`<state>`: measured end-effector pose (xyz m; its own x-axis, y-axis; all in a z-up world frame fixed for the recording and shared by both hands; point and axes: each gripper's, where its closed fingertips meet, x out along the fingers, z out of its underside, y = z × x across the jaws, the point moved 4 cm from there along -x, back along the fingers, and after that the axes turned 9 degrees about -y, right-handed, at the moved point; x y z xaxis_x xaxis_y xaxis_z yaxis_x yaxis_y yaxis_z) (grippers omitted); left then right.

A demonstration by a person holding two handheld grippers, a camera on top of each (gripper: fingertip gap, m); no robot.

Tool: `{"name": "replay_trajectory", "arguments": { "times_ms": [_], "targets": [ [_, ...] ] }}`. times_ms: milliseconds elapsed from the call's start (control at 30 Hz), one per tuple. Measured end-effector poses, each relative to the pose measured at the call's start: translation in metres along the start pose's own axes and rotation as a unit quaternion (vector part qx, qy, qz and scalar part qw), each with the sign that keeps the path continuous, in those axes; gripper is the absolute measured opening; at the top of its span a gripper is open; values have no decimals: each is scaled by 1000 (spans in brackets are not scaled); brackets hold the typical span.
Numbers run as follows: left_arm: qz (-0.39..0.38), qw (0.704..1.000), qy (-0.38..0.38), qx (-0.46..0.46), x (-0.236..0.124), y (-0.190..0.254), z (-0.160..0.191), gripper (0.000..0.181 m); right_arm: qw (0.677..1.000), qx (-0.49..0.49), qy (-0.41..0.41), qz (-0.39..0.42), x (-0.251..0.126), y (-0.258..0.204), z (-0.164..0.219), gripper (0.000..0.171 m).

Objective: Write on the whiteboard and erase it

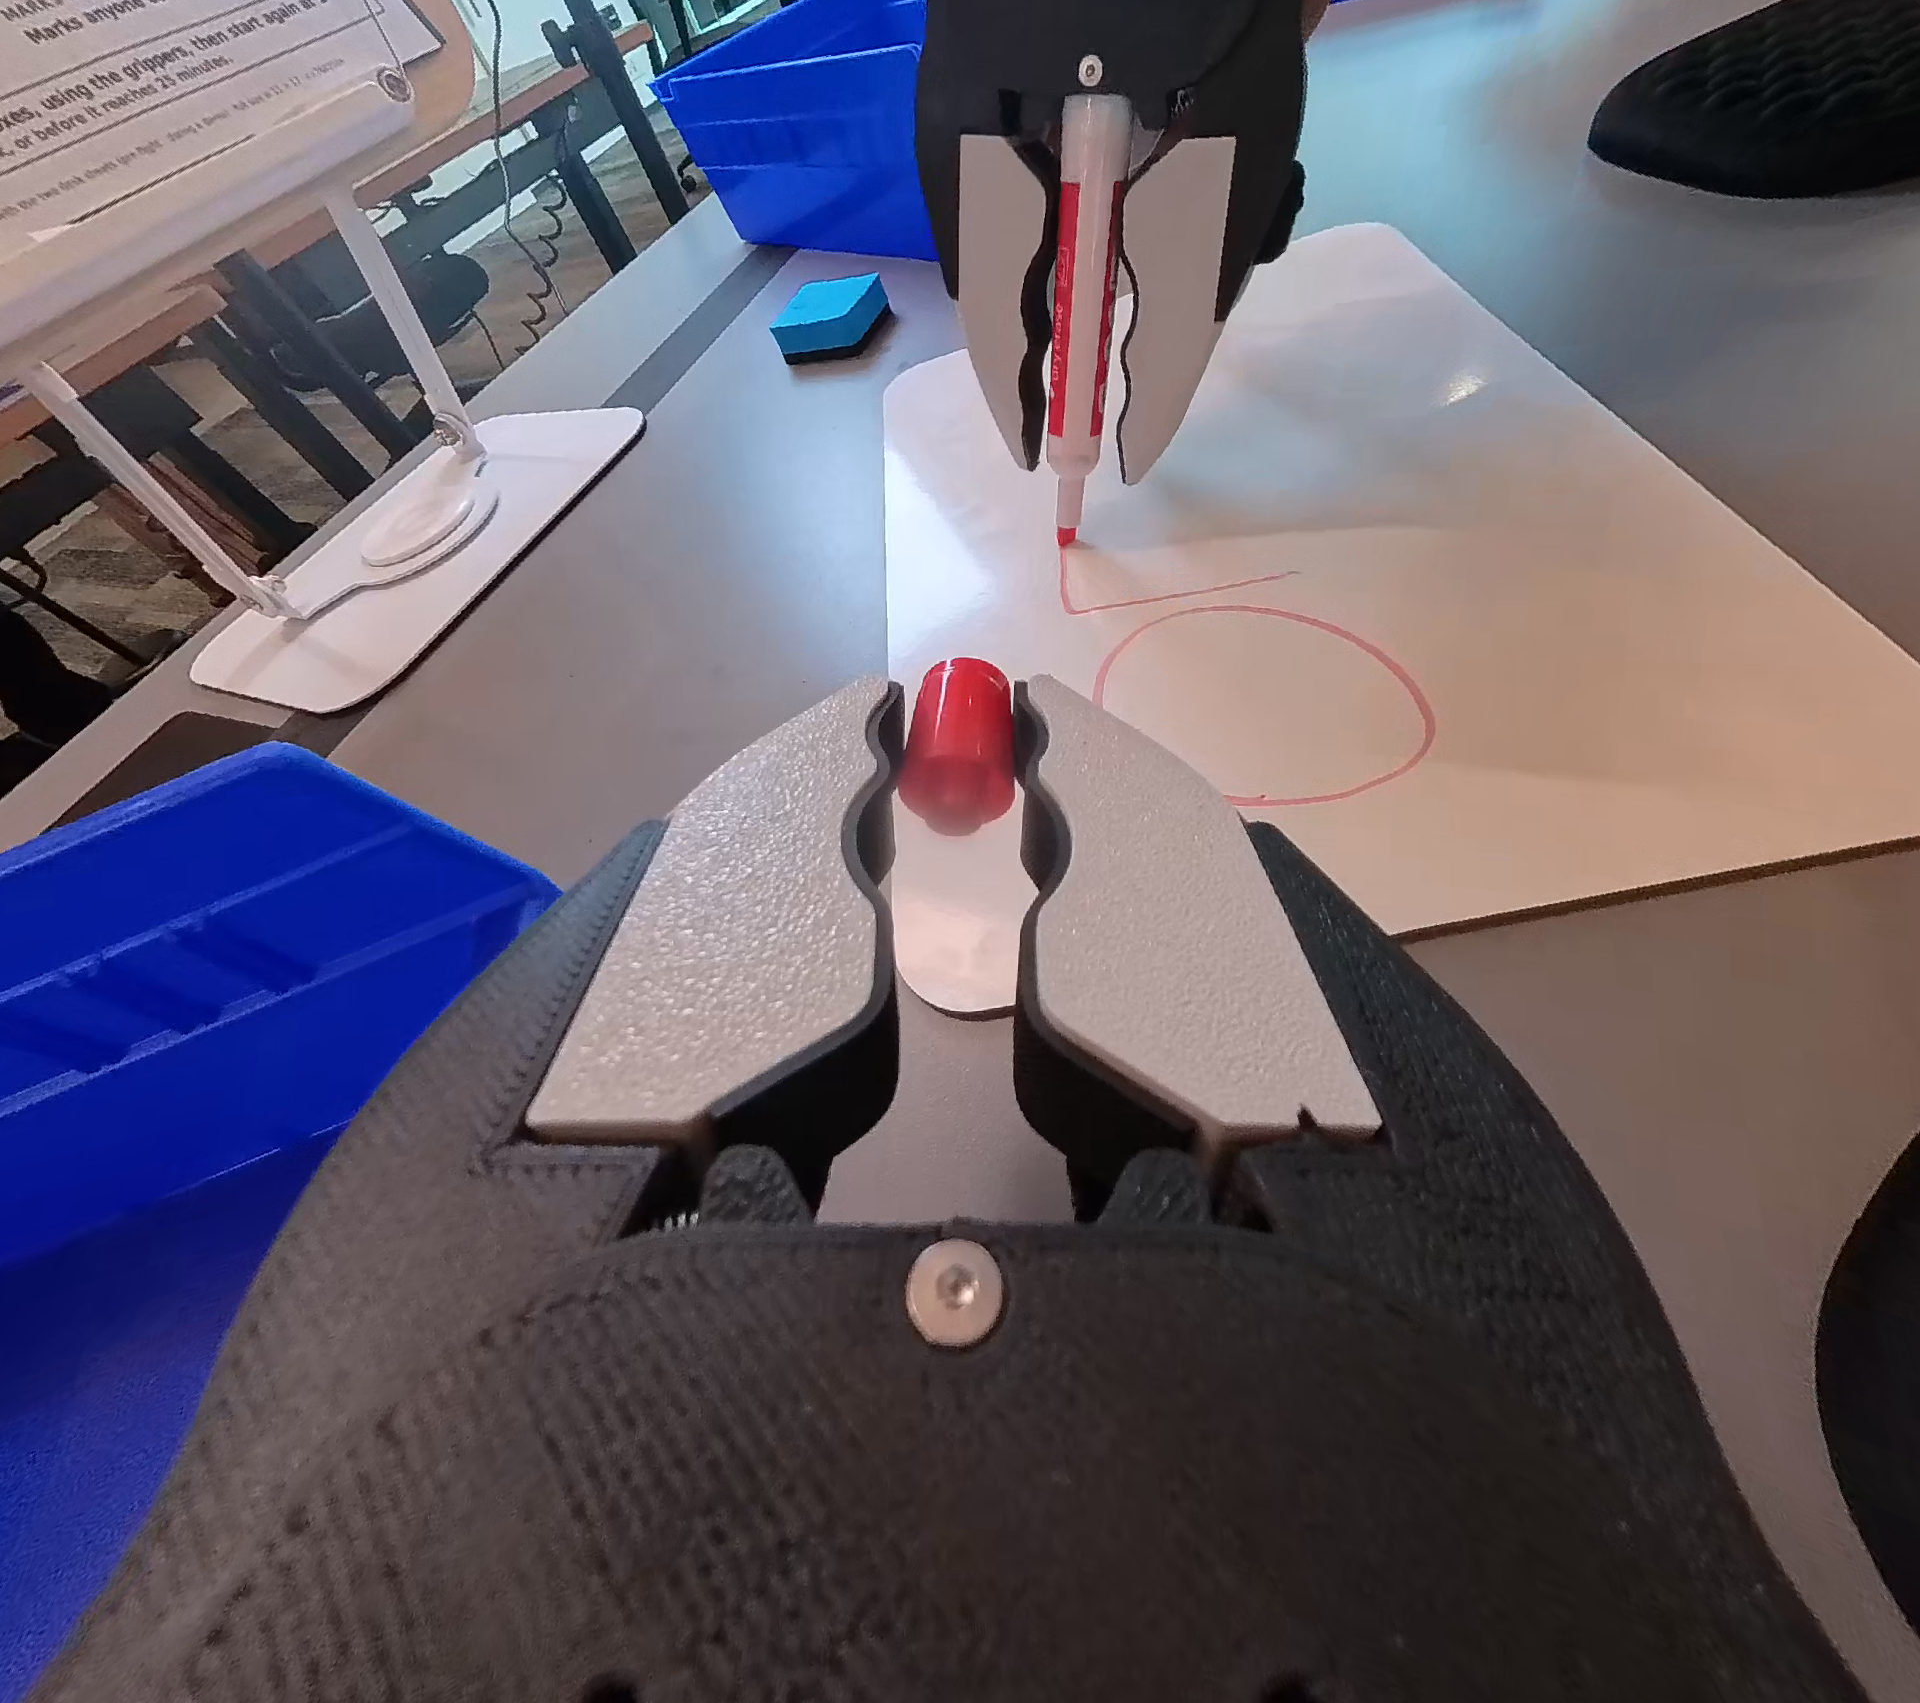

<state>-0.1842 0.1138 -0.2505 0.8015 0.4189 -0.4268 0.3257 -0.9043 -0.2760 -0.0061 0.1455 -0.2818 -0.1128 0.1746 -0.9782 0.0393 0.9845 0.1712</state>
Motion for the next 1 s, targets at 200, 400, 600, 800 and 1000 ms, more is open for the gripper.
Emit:
{"name": "replay_trajectory", "arguments": {
  "times_ms": [200, 400, 600, 800, 1000],
  "targets": [
    [1, 1000, -2, 0, 1, 0, 1, 20, 1000, 9, -4, 5, -1, 3, 9, 32],
    [2, 1000, -3, 0, 1, 0, 1, 20, 1000, 9, -5, 6, -1, 3, 9, 32],
    [1, 1000, -2, 0, 1, 0, 1, 20, 1000, 10, -6, 5, 0, 3, 10, 32],
    [1, 1000, -2, 1, 0, 0, 0, 20, 1000, 11, -8, 5, 0, 3, 10, 32],
    [1, 1000, -2, 1, 0, 0, 0, 20, 1000, 10, -10, 4, -1, 1, 10, 32]
  ]
}}
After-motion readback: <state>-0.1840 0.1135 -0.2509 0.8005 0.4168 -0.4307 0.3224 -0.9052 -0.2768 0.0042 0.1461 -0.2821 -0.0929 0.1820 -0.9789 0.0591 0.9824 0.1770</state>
